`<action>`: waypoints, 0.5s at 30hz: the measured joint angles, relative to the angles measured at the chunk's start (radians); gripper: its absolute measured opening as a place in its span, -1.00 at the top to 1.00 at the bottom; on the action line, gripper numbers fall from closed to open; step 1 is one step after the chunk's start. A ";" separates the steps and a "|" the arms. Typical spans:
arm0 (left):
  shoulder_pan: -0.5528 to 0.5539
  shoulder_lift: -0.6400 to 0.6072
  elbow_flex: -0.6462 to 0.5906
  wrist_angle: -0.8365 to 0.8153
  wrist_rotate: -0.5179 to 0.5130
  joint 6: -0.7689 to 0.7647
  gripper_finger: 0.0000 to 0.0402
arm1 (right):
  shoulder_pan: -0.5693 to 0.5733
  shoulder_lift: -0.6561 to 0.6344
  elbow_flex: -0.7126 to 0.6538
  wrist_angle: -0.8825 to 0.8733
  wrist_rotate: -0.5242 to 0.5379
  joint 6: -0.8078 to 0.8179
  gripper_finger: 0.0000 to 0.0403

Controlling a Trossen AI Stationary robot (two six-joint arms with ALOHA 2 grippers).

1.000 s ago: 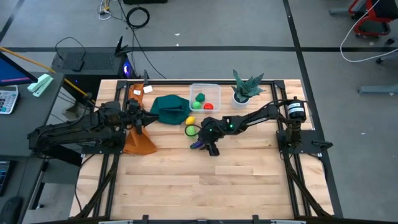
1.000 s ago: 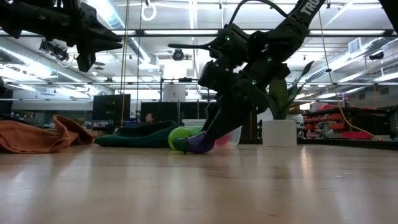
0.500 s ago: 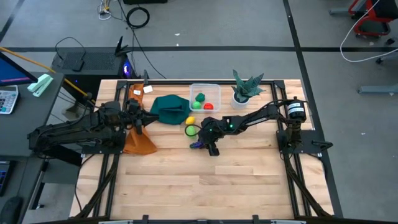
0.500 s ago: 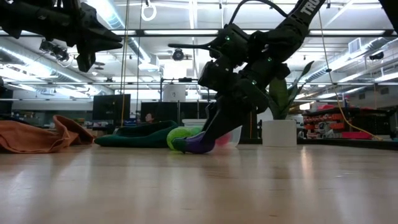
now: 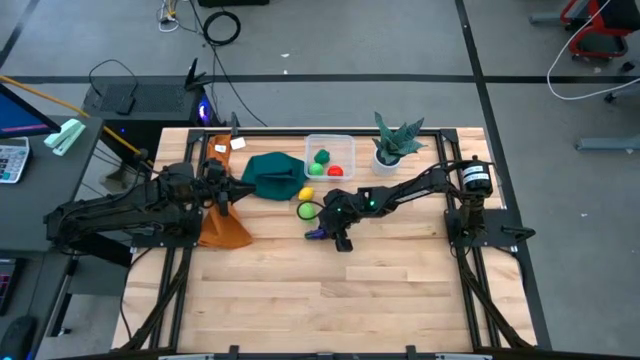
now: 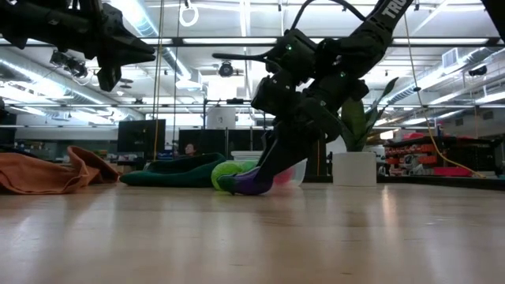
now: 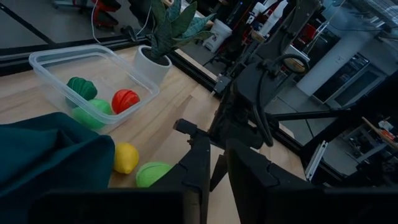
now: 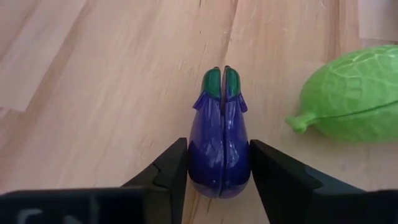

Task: Pick and placing Produce into tupperware
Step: Put the violet eggplant into the transparent bin

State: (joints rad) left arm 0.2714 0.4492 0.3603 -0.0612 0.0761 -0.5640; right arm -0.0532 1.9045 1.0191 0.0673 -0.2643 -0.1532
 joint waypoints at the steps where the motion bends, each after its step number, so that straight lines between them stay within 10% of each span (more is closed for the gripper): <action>1: 0.000 0.000 0.000 0.000 0.000 0.000 0.69 | 0.000 0.000 0.000 0.000 0.000 0.001 0.36; 15: 0.000 0.000 -0.001 0.009 0.000 0.001 0.72 | 0.000 -0.090 0.009 -0.053 0.000 0.006 0.41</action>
State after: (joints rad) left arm 0.2715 0.4495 0.3595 -0.0525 0.0761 -0.5632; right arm -0.0536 1.8141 1.0284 0.0140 -0.2638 -0.1471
